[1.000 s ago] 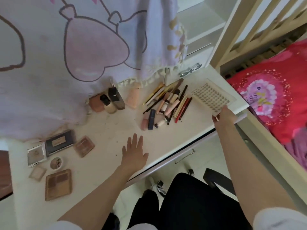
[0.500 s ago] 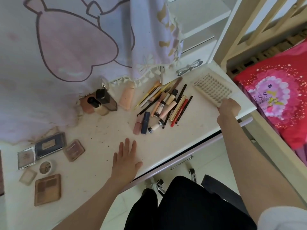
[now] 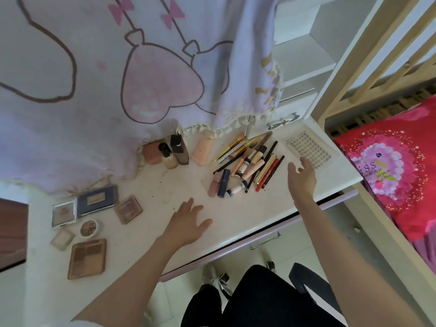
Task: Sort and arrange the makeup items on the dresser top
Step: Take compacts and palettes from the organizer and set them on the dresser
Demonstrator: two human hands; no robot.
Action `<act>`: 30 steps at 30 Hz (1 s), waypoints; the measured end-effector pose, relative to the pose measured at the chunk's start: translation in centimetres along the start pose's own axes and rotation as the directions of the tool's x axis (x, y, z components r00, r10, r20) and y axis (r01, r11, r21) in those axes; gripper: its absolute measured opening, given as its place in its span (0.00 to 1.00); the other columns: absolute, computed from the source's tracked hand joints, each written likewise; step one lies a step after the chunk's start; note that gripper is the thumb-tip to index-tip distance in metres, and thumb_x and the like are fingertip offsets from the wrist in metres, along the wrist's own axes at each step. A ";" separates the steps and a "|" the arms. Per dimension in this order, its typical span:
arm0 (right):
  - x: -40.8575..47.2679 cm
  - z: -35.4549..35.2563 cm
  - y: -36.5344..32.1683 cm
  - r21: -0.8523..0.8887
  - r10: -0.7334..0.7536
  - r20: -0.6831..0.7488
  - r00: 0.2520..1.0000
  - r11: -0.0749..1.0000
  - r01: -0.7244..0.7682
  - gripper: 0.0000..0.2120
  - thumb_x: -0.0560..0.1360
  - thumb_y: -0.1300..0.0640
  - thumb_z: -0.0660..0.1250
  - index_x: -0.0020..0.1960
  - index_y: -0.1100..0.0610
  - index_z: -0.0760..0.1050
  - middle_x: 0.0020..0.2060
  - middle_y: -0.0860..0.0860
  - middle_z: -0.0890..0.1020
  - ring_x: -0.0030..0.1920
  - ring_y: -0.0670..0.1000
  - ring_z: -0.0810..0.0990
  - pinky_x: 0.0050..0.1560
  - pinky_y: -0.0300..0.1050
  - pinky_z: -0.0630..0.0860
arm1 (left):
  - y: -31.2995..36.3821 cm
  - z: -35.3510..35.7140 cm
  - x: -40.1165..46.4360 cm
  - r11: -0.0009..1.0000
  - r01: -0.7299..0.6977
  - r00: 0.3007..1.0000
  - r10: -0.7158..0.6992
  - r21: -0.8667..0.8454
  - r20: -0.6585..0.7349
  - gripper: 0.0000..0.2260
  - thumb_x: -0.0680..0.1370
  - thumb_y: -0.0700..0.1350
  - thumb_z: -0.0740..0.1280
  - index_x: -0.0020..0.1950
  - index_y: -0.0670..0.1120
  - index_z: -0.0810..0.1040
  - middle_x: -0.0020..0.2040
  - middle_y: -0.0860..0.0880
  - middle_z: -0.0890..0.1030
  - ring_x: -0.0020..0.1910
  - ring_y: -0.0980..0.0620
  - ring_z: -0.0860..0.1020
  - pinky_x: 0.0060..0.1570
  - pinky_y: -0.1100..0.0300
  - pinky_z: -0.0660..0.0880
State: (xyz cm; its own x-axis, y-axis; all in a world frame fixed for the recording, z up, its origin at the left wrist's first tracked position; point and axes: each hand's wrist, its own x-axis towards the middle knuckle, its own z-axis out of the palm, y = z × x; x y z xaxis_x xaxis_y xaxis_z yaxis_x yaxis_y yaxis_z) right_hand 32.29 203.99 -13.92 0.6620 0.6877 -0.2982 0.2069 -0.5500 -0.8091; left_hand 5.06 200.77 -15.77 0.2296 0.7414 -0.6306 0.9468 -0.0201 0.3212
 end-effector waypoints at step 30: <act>-77.9 30.6 -6.3 0.778 -0.376 0.503 -0.778 -0.195 0.597 0.26 0.76 0.46 0.54 0.67 0.60 0.70 0.64 0.57 0.75 0.64 0.56 0.74 0.66 0.54 0.65 | -40.7 16.4 -57.0 0.388 0.423 -0.143 -0.864 -0.819 -0.483 0.31 0.77 0.65 0.41 0.72 0.49 0.65 0.72 0.47 0.66 0.73 0.44 0.60 0.69 0.44 0.54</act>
State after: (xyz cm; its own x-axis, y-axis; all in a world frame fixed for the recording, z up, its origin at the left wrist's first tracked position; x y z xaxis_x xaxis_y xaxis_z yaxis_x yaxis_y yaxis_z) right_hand -42.65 168.43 -1.08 -0.9554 -0.0896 0.2814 -0.2052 0.8866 -0.4146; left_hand -42.81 148.33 -4.51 -0.9597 0.2354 0.1536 0.2797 0.8551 0.4365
